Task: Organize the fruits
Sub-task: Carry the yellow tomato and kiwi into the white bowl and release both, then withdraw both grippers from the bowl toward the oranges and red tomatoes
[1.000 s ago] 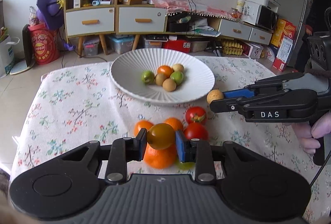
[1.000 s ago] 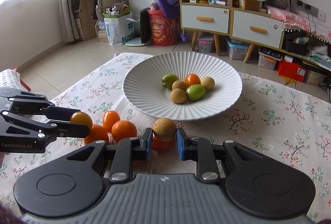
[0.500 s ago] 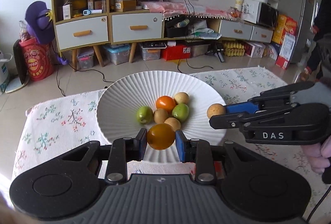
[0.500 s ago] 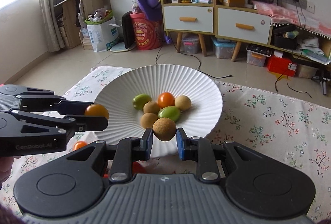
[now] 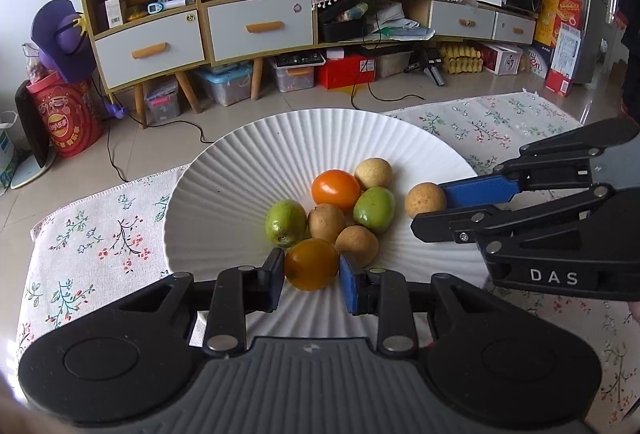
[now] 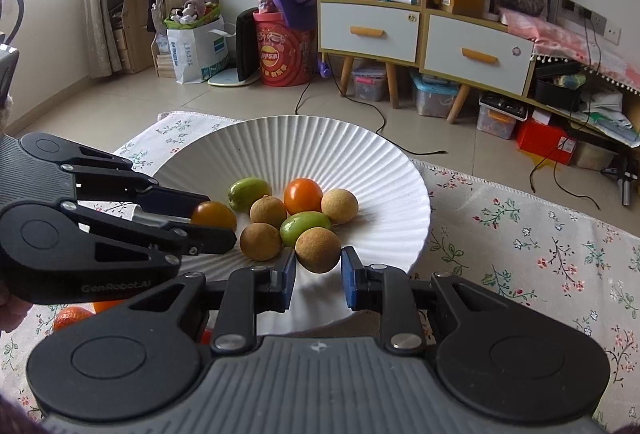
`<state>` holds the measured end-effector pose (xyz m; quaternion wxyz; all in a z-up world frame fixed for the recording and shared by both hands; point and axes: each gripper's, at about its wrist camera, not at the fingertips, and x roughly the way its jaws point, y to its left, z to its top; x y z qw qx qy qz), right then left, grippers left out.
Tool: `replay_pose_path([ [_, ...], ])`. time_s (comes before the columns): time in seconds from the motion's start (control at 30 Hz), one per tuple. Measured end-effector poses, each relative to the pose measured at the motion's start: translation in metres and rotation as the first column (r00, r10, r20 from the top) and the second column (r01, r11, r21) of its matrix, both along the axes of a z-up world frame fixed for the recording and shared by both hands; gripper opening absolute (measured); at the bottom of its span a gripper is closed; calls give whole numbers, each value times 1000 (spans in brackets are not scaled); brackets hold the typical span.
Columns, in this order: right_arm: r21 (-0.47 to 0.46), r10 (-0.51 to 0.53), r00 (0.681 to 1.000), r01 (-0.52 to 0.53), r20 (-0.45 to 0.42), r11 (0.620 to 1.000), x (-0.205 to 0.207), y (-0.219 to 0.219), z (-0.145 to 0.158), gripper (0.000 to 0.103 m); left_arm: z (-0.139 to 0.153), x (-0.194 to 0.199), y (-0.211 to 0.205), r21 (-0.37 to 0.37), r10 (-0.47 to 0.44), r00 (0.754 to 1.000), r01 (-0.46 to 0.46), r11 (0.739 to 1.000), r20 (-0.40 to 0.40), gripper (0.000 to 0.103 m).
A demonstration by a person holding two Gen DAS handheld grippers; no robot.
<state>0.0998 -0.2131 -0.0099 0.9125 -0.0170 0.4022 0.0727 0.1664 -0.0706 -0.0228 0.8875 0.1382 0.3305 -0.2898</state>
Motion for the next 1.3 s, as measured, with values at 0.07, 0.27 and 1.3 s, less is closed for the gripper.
replay_pose_path([
  [0.07, -5, 9, 1000, -9, 2, 1000, 1, 1, -1, 22, 1, 1, 0, 1, -1, 1000, 1, 1000, 2, 27],
  [0.27, -24, 34, 999, -34, 5, 999, 1, 6, -3, 22, 1, 6, 2, -11, 5, 1000, -5, 1000, 1, 27],
  [1.3, 92, 80, 996, -82, 28, 992, -50, 14, 22, 67, 19, -68, 52, -21, 62, 997, -62, 998, 41, 97],
])
